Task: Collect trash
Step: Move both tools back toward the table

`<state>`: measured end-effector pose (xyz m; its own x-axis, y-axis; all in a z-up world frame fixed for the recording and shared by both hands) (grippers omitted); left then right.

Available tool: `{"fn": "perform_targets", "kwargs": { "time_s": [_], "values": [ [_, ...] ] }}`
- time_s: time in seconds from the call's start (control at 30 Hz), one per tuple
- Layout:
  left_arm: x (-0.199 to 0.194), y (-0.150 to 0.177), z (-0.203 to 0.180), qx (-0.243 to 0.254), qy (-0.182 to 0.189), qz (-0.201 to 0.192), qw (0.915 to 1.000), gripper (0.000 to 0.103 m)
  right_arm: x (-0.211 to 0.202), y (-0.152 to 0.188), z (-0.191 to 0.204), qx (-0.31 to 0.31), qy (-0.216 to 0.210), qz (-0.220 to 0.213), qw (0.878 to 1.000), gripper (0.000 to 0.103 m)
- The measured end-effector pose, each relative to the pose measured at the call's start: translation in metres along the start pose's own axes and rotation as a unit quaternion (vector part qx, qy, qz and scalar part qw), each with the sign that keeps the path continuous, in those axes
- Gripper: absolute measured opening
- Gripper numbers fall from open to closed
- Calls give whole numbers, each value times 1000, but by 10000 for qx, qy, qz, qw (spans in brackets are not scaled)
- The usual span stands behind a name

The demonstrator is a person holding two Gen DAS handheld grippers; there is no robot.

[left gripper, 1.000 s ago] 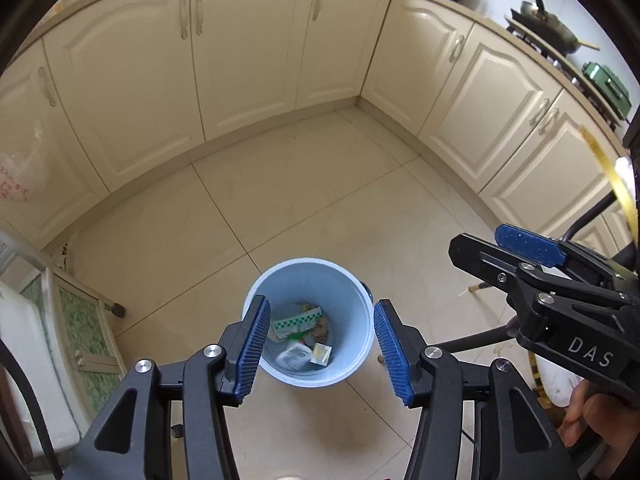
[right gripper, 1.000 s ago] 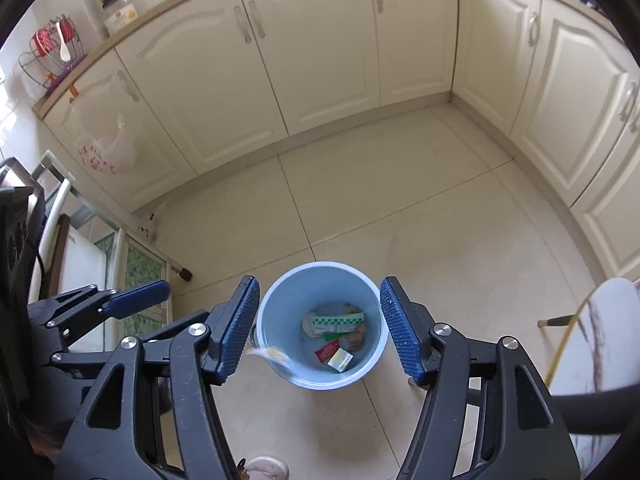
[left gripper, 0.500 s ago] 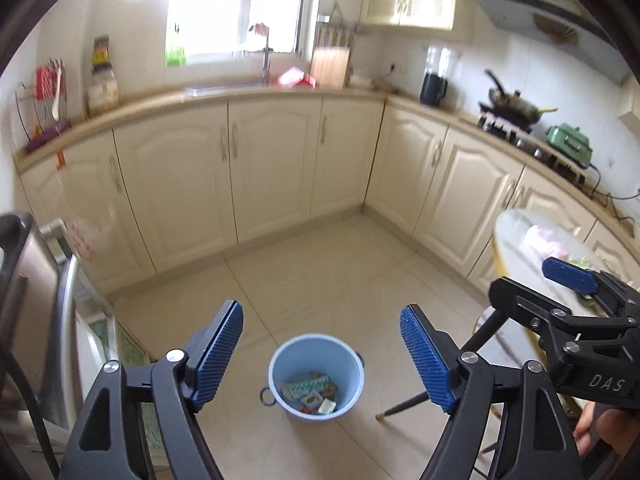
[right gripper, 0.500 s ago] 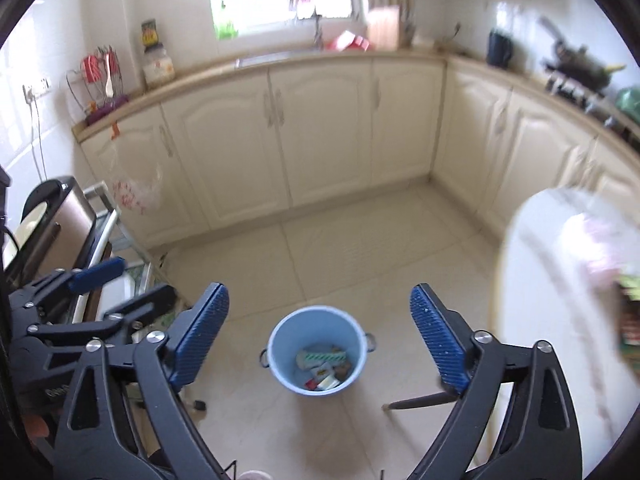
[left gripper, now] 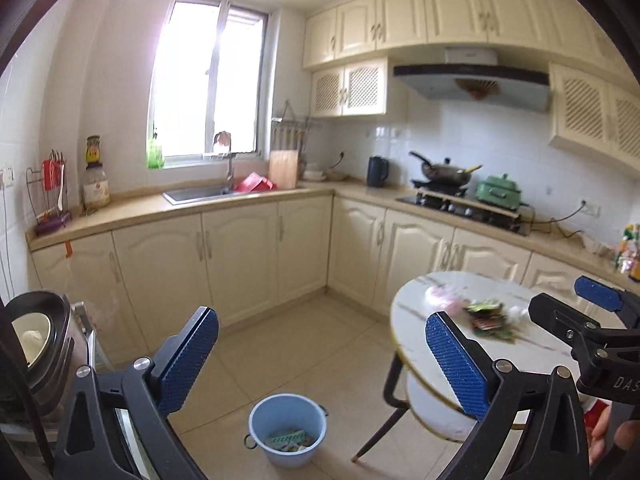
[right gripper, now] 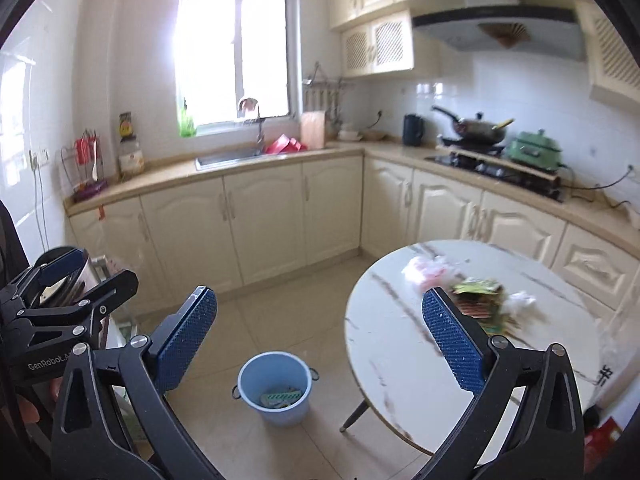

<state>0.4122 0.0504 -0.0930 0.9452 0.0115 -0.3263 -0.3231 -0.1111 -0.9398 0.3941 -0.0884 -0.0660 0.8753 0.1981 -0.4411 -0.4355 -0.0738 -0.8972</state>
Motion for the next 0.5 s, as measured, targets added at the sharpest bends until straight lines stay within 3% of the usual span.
{"fn": "perform_targets", "kwargs": {
  "time_s": [0.07,0.13,0.33,0.5],
  "values": [
    [-21,6,-10,27,25,-168,9999,102,-28,-5,-9,44,133,-177,9997,103],
    [-77,33,-18,57,61,-324,9994,102,-57,-8,-16,88,196,-334,9992,103],
    [-181,77,-5,287,286,-746,9964,102,-115,-15,-27,141,469,-712,9963,103],
    [-222,101,-5,402,341,-934,9942,102,-145,-19,-30,95,686,-953,9930,103]
  ]
}}
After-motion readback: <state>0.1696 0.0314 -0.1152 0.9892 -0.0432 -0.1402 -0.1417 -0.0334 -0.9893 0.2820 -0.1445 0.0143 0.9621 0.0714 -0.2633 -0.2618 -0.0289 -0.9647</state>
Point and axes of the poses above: each gripper's, at about its wrist camera, not at the fingertips, and x roughly the way its jaws point, z to its left, y to its underside, the point moved 6 cm from there along x, roughly the way its jaws point
